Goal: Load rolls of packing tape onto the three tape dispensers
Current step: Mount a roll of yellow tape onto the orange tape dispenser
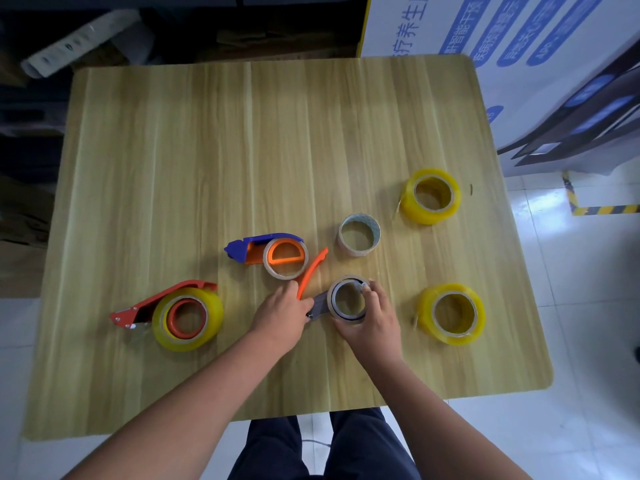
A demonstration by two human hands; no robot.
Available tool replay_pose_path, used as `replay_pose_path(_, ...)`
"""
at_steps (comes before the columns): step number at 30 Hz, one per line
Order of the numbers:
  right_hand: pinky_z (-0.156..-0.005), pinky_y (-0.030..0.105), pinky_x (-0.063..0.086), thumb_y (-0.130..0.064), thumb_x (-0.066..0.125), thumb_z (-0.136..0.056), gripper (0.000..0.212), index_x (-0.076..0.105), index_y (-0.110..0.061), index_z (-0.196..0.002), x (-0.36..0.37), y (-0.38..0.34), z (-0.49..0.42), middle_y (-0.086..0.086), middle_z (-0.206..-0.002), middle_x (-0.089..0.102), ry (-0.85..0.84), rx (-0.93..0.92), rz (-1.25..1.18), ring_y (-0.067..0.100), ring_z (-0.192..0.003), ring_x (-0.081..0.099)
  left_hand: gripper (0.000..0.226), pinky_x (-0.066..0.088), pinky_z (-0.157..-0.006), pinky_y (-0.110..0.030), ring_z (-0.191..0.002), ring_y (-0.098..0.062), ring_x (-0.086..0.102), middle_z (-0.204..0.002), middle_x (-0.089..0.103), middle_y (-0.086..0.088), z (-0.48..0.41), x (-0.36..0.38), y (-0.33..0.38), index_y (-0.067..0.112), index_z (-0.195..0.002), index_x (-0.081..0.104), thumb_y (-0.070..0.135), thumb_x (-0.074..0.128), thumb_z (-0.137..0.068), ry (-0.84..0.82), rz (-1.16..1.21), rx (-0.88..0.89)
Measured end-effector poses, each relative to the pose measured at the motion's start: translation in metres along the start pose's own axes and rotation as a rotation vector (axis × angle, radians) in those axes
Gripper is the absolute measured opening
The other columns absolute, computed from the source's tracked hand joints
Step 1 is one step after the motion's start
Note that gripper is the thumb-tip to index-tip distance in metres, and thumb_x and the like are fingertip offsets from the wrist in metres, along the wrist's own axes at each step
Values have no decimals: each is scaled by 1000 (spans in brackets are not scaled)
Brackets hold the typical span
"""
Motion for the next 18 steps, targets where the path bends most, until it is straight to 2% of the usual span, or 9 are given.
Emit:
replay_pose_path(7, -91, 39, 53, -40, 88, -66, 74, 58, -4, -123, 2, 1, 1, 14, -140, 52, 5, -1, 2, 30, -126, 52, 24, 46, -92, -39, -105, -25, 47, -114, 41, -7, -9, 3, 6, 21, -114, 60, 32, 55, -93, -99, -126, -22)
replay_pose_path(12, -86, 38, 54, -41, 85, -67, 54, 62, -7, -103, 1, -1, 1, 13, -140, 51, -5, -39, 28, 31, -122, 54, 26, 47, -92, -39, -105, -26, 47, -114, 40, -7, -10, 5, 8, 21, -116, 60, 28, 57, -92, -135, -142, -36)
replay_pose_path(16, -86, 42, 55, -39, 87, -65, 63, 58, -6, -111, -8, -7, 0, 12, -139, 51, 11, -24, -20, 28, -124, 52, 25, 46, -93, -38, -105, -25, 47, -114, 40, -7, -10, 4, 9, 20, -115, 61, 28, 57, -92, -135, -141, -48)
replay_pose_path(18, -84, 37, 55, -39, 89, -63, 67, 55, -9, -114, -21, -16, -1, 12, -137, 52, 65, -56, -55, 26, -123, 53, 25, 45, -93, -38, -107, -25, 47, -115, 40, -7, -10, 4, 9, 18, -114, 61, 29, 56, -92, -140, -141, -63)
Point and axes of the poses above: each hand's wrist, its own z-axis away from the middle knuckle, its own x-axis out of the palm, y = z × x, the point moved 5 cm from there along -z, towards the middle knuckle
